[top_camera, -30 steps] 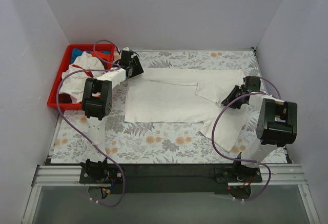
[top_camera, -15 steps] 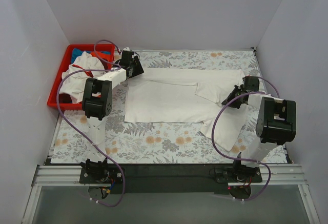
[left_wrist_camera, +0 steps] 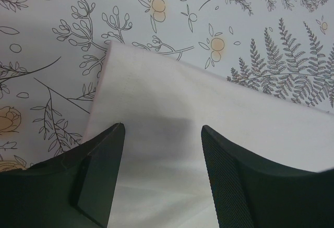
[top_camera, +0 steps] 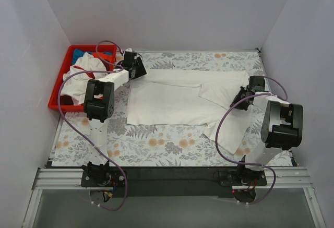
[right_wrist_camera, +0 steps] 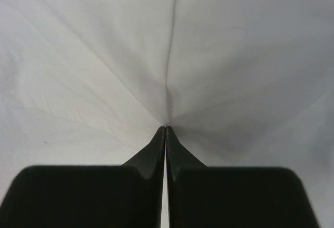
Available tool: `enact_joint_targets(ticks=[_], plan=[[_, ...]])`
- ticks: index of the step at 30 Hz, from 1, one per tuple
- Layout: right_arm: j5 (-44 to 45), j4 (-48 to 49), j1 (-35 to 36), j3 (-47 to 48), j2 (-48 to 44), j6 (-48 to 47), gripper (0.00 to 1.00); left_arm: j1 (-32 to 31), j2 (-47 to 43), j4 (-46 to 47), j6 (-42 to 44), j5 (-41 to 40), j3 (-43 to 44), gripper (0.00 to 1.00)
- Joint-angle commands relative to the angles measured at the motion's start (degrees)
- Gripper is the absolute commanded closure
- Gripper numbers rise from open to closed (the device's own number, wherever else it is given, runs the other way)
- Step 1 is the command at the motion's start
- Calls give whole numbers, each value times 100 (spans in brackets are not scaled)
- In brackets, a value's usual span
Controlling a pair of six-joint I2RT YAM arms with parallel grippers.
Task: Fold and stack the t-shirts
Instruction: Fold the tshirt
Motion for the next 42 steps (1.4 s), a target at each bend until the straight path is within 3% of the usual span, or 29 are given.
enact_joint_targets(ticks=[1, 4, 14, 23, 30, 34, 42], plan=[[269, -284, 1, 194, -223, -152, 99, 12, 136, -270, 81, -172, -78, 40], [251, -293, 1, 194, -135, -153, 96, 12, 136, -262, 89, -172, -69, 40], [558, -556, 10, 396, -328, -354, 67, -32, 22, -393, 151, -102, 10, 37], [664, -794, 10, 335, -1066, -504, 55, -93, -900, -683, 63, -57, -103, 35], [638, -996, 220, -43, -1874, -671, 50, -462, -2611, -1429, -393, -443, -1280, 34], [717, -1005, 511, -149, -2314, -803, 46, -726, -3562, -1650, -613, -707, -2422, 34], [743, -970, 1433, -105, -2315, -1172, 49, -744, -4873, -1808, -982, -839, -4451, 35]])
